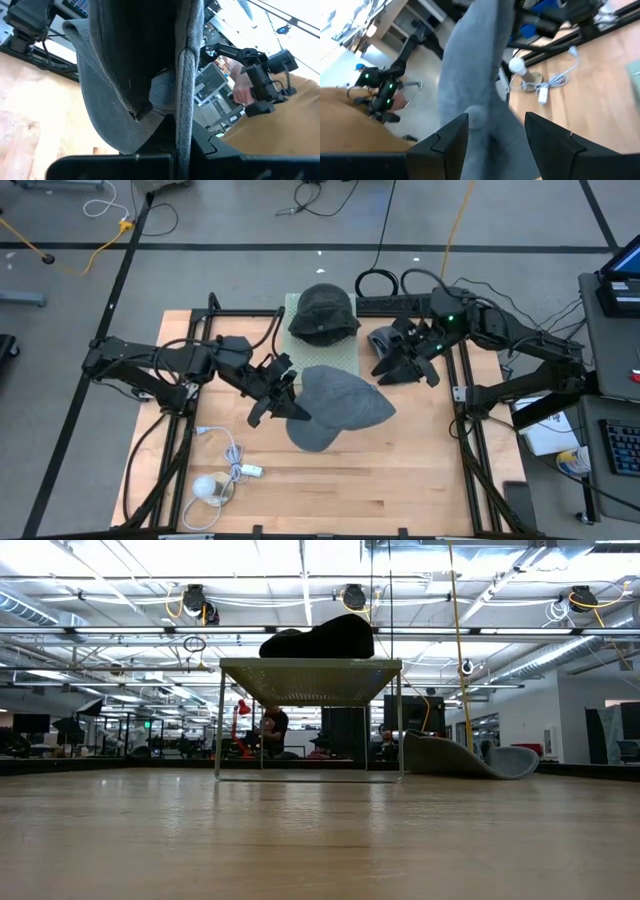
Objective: Pick & Place hat
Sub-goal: Put the left gray cap on the shelf
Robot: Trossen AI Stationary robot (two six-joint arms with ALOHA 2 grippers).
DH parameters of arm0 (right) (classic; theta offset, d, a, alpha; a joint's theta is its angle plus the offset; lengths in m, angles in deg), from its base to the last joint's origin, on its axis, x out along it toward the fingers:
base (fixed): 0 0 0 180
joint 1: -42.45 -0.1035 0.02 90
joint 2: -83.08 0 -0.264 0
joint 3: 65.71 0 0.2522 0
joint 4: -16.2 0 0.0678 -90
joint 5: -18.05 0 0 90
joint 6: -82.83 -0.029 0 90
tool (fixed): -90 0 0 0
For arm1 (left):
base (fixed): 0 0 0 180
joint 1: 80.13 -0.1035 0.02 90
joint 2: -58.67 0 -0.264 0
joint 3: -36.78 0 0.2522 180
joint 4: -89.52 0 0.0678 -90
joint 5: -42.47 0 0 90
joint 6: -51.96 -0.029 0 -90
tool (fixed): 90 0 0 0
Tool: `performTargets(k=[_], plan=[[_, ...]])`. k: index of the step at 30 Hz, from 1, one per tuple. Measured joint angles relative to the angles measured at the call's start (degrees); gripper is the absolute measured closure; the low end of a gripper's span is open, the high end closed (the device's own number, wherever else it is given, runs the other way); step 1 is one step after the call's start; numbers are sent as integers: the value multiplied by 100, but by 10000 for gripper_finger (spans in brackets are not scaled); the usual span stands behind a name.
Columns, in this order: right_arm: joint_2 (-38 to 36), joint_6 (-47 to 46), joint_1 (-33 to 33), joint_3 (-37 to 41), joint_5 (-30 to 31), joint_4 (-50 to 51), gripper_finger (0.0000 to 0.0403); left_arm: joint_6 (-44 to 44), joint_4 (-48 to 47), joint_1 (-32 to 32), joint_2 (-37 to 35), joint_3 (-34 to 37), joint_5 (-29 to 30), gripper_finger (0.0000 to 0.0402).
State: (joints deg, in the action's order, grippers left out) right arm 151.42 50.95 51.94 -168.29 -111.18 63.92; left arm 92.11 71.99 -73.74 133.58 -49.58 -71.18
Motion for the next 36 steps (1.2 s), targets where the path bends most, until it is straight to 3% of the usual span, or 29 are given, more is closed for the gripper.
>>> performTargets(k=[14,18,23,26,31,36], plan=[[188,57,-705,0,158,-536,228,161,-129,0,0,0,172,394],[175,-34,-703,0,102,-533,273,220,-167,0,0,0,202,394],[163,-325,-727,0,-90,-546,370,308,-393,0,0,0,336,394],[168,-352,-734,0,-255,-544,384,375,-380,0,0,0,335,392],[152,-754,-734,2,-469,-470,385,289,-540,-2,-53,0,165,336],[125,-953,-736,0,-598,-405,385,-244,-1471,-4,-404,-11,324,284]])
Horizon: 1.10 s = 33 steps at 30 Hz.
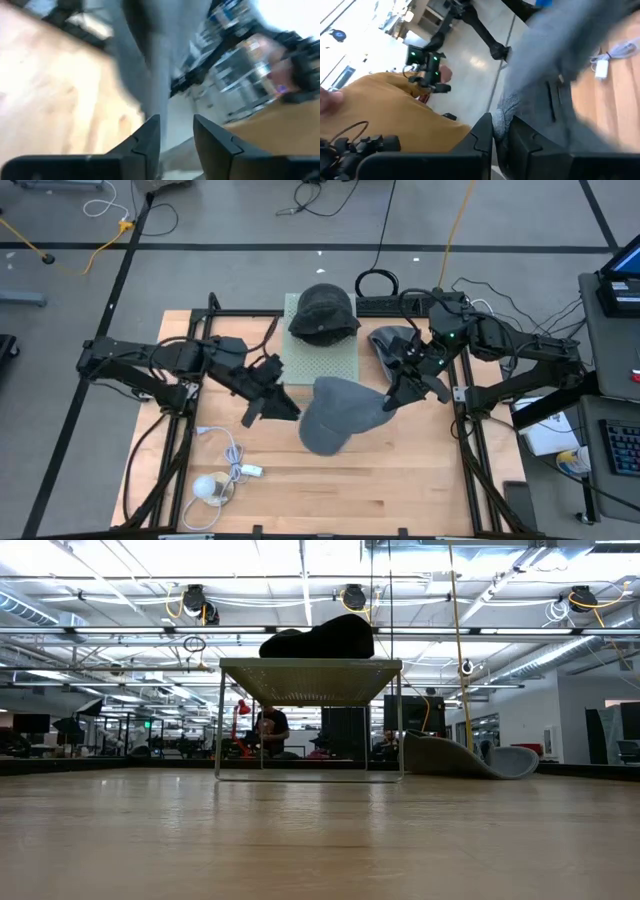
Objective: Pick & Place hat
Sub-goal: Put the left gray cap on the shelf
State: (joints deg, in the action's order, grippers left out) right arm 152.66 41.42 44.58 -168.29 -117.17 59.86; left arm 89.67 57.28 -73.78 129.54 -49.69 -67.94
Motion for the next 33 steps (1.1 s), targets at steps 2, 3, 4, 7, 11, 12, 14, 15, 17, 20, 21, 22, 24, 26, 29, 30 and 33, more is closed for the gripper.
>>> performTargets(k=[2,3,4,7,11,12,14,15,17,20,21,22,24,26,29,30,33], plan=[[9,79,0,0,91,115,385,-151,-345,4,-125,11,226,272],[9,176,0,0,244,186,385,-198,-452,2,-211,9,346,268],[9,325,0,0,406,299,385,-225,-663,0,-312,9,439,264],[7,897,0,-1,977,652,385,-273,-844,0,-549,5,557,261],[9,1436,-19,-100,1955,1164,385,-273,-953,17,-807,7,555,267],[8,1550,-51,-118,2209,1255,385,-274,-1033,17,-874,7,553,269],[10,1821,-115,-177,2725,1408,385,-298,-1015,17,-966,7,555,272],[18,1938,-154,-224,2937,1474,385,-304,-1056,16,-1021,7,555,274],[77,2111,-230,-374,3255,1627,385,-319,-1184,16,-1071,7,595,275],[247,2431,-343,-745,3579,2009,385,-415,-1347,15,-1139,9,705,275],[354,2620,-384,-911,3686,2172,385,-440,-1344,17,-1143,9,722,275],[465,2858,-415,-1093,3853,2338,385,-470,-1309,17,-1143,7,735,275],[741,3318,-488,-1479,4251,2859,385,-528,-1361,17,-1137,7,745,275],[1021,3699,-505,-1884,4676,3134,385,-585,-1359,17,-1133,7,746,275],[1431,4211,-496,-2426,4997,3566,385,-620,-1358,17,-1137,7,746,275],[1541,4364,-482,-2577,5006,3598,385,-620,-1366,17,-1136,7,746,275],[1852,4965,-479,-2868,5033,3639,385,-620,-1450,17,-1133,7,746,275]])
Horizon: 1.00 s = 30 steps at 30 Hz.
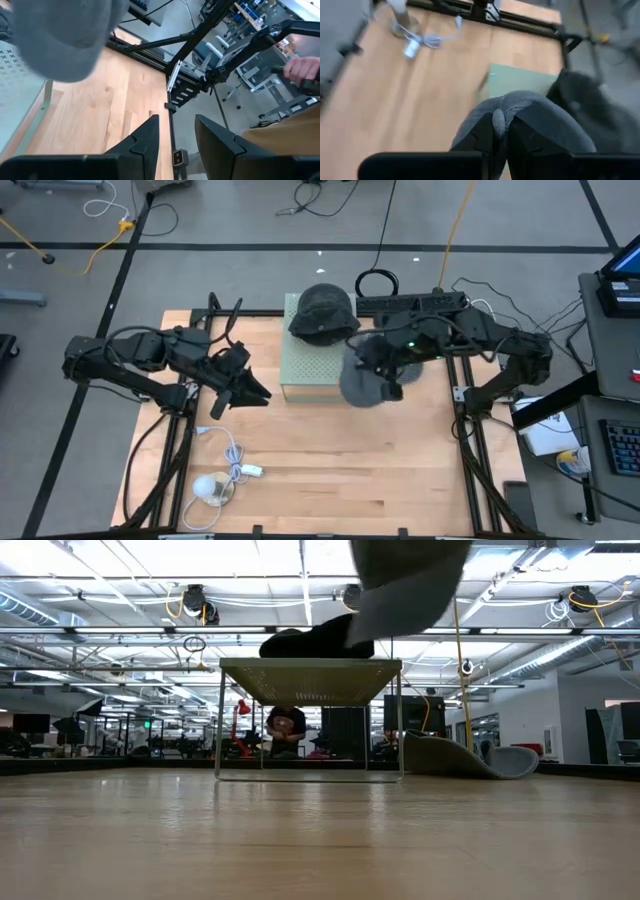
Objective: Pick & Place hat
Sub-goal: Put the left gray cap on the shelf
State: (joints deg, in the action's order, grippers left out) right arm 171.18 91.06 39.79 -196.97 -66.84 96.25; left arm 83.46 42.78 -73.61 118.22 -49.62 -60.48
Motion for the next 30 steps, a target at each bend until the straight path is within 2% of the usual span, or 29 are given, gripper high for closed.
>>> performTargets(k=[7,9,16,23,30], plan=[[354,2012,62,-52,1137,-232,385,-33,-171,0,-2,2,2,275],[440,2414,177,-52,1266,-472,385,-33,-179,0,0,0,2,275],[699,2931,678,-52,1262,-971,385,-31,-178,0,0,2,-2,275],[1092,3017,1057,-56,185,-1203,385,-17,-187,0,0,2,-7,275],[1339,3339,1247,-52,78,-1258,385,-46,-205,-1,0,2,-11,275]])
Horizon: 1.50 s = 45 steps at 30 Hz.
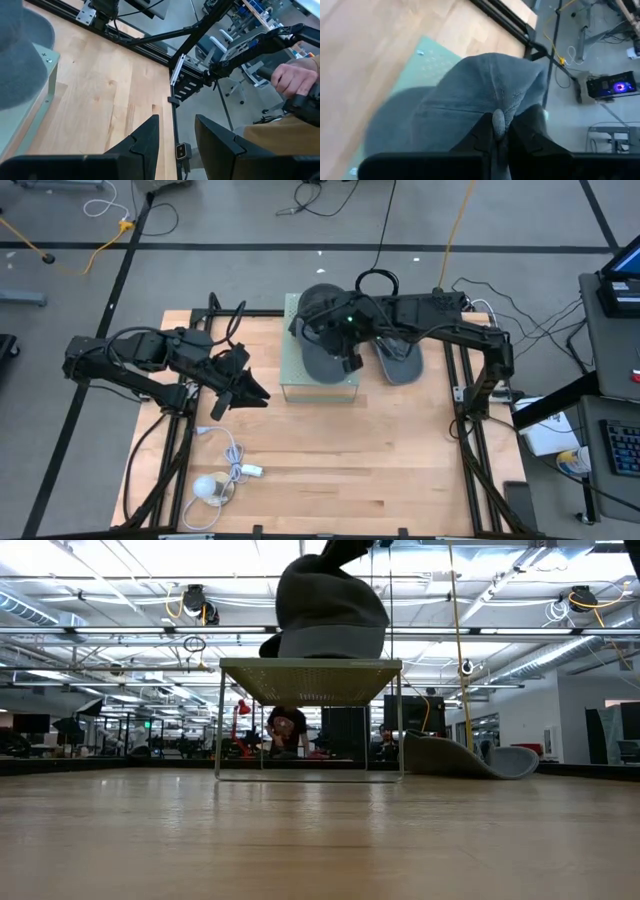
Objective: Pick & Place hat
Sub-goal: Put the left gray cap on the shelf
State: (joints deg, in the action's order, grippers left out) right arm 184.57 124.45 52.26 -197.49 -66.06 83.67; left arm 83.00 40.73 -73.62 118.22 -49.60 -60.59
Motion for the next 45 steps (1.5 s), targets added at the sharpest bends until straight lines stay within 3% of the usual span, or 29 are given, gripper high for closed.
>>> performTargets(k=[10,20,28,38,45], plan=[[-11,-8,473,514,-242,-679,385,-32,1,1,0,0,7,275],[-23,822,434,1557,-272,-1633,385,11,2,-12,0,0,9,275],[-150,1173,335,1648,-315,-2436,385,75,5,-23,0,0,9,275],[-232,1302,671,1661,26,-2211,385,97,10,-23,0,2,193,275],[-227,1162,782,1661,-304,-2103,385,97,10,-23,0,2,168,275]])
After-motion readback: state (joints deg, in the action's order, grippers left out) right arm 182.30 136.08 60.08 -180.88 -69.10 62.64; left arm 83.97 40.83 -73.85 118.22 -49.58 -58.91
